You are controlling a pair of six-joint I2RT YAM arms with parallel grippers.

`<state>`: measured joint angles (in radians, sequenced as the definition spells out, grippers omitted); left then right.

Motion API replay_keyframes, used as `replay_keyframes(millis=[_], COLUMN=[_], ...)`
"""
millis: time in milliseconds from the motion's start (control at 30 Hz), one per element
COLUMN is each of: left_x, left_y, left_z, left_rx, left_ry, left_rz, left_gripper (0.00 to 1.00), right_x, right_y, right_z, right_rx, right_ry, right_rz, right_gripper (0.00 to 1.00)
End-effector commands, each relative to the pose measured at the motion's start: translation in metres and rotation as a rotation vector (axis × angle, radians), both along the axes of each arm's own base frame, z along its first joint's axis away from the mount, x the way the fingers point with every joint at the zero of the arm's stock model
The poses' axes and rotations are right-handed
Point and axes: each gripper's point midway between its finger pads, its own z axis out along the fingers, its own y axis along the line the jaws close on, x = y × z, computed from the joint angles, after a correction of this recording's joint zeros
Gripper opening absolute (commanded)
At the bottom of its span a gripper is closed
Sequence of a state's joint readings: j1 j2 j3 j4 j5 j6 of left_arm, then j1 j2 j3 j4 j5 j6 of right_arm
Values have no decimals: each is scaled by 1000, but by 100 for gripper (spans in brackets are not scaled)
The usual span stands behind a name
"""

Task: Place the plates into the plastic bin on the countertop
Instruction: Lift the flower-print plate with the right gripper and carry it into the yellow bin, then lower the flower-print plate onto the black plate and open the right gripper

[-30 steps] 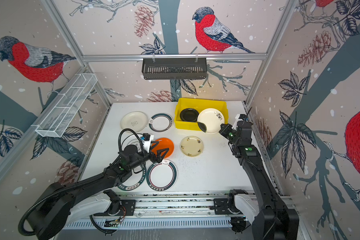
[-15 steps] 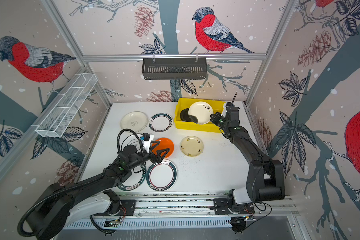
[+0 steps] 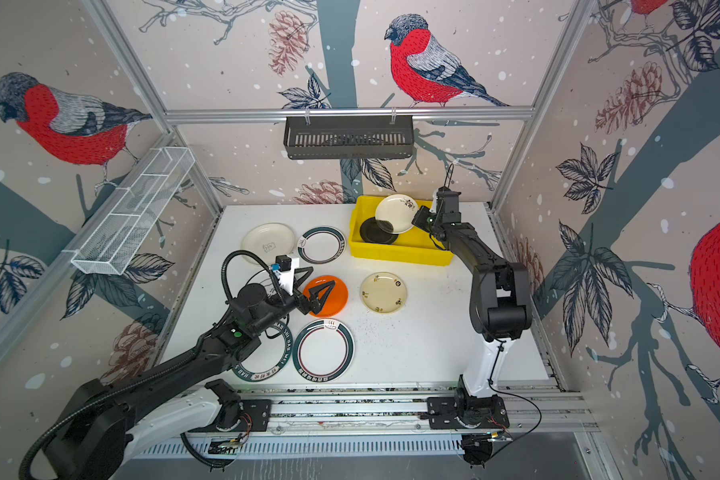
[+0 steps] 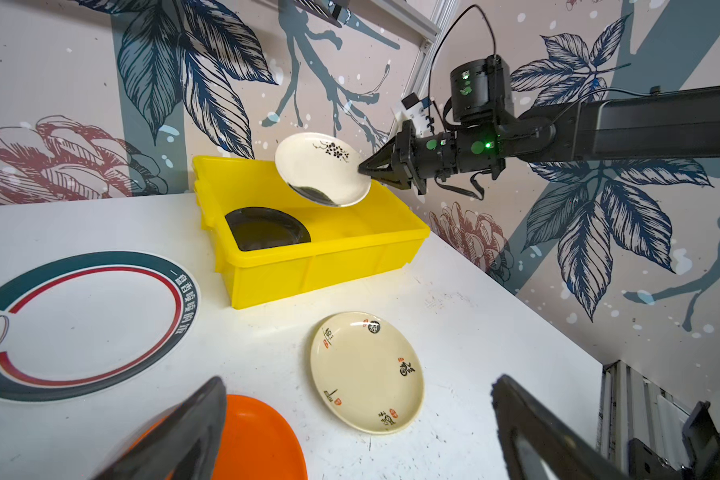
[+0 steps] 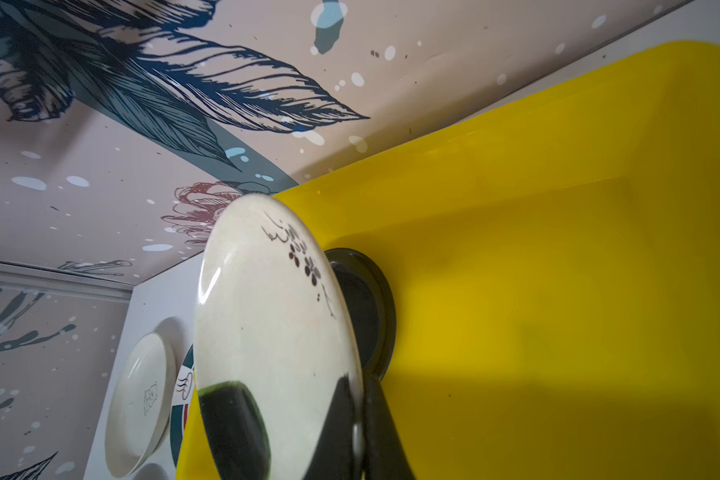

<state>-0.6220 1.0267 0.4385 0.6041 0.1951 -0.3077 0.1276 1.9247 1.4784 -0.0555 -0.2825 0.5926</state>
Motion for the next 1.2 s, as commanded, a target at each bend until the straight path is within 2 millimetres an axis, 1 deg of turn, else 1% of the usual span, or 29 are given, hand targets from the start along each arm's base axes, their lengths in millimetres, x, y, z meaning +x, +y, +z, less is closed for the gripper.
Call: replay_keyframes(millis=[0,67,133,233,367,533,733,833,933,1100,1167], left_x=[6,6,7,8,7,6,5,6,6,7,8], left_y=[3,3,3,4,8,13,15,16,16,14,14], left_z=[8,11,13,17,17,15,19,21,21,22,22], left_rx=[10,10,16,20,23,29,33,35,37,44,44], left_ry=[-19,-21,-20,-20,-17,-11,-16,-19,-18,-13,-11], left_rz=[33,35,36,43,61,80,86,93,95,91,90], left_gripper=[99,99,99,98,99,99,99,99,99,99,99], right_x=[11,17,20,24,25,29,36,39,41,43,43], right_y=[10,21,26,28,37,42,49,54,58,60,61], right_z=[-8,-15,-24,-41,-59,-74,-86,-90,-90,-92,-94], right_rx=[-59,-75,-95,-121,-134,-150,-123,-128,-129,-118,-118], right_ry=[25,32,44,76,108,133,151,158,156,158,162], right_rz=[25,54,62,56,73,75,81,92,98,98,101], right_gripper=[0,0,0,0,0,0,0,6,10,11,16])
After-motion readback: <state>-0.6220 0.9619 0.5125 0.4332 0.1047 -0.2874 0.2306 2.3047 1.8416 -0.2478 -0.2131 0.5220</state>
